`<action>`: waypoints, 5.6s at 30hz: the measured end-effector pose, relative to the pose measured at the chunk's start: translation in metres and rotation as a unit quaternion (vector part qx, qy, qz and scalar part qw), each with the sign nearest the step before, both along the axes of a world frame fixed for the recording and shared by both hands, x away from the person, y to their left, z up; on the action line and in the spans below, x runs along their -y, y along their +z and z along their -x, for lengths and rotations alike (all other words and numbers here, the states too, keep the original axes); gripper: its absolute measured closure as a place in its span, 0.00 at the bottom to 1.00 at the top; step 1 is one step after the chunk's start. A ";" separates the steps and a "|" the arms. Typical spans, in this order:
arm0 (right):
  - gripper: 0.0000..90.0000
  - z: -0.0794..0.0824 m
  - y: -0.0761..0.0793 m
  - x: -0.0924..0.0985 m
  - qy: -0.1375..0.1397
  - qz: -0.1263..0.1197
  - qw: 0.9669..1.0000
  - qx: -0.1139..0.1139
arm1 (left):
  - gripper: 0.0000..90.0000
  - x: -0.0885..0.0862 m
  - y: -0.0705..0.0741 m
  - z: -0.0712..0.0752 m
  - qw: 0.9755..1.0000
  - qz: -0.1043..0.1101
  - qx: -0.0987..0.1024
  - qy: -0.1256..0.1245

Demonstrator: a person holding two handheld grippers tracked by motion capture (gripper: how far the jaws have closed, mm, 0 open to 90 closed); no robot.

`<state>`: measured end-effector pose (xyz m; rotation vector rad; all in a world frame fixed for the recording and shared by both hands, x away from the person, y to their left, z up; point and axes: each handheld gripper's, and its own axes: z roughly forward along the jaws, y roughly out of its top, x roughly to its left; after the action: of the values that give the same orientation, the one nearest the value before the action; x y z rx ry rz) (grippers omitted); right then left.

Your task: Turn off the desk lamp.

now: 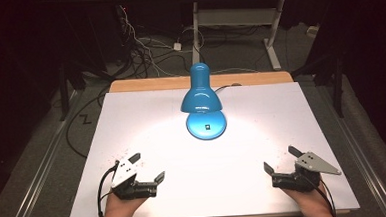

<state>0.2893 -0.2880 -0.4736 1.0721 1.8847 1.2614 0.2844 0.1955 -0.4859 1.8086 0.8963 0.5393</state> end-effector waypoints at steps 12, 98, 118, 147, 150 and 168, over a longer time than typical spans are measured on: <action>0.00 0.000 0.000 0.004 -0.003 0.000 1.000 -0.002 | 0.00 -0.003 -0.008 -0.003 1.000 0.005 -0.020 -0.009; 1.00 -0.015 0.000 -0.030 0.073 0.017 0.995 -0.067 | 0.00 -0.010 -0.003 0.003 1.000 -0.002 -0.006 -0.020; 1.00 -0.035 0.009 -0.049 0.087 0.007 0.994 -0.065 | 0.00 -0.002 -0.003 0.005 0.999 0.006 -0.012 -0.035; 1.00 -0.086 0.005 -0.105 0.110 0.014 0.991 -0.074 | 0.00 -0.005 -0.001 0.005 0.999 0.007 -0.011 -0.030; 1.00 -0.090 0.004 -0.108 0.112 0.014 0.991 -0.076 | 0.00 -0.005 -0.002 0.005 0.999 0.008 -0.010 -0.033; 1.00 -0.123 0.002 -0.132 0.120 0.014 0.990 -0.079 | 0.00 -0.004 -0.002 0.007 1.000 0.005 0.001 -0.028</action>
<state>0.4124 -0.1563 -0.4719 0.9773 2.1980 1.3096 0.2774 0.1992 -0.4880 1.8190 0.8434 0.4999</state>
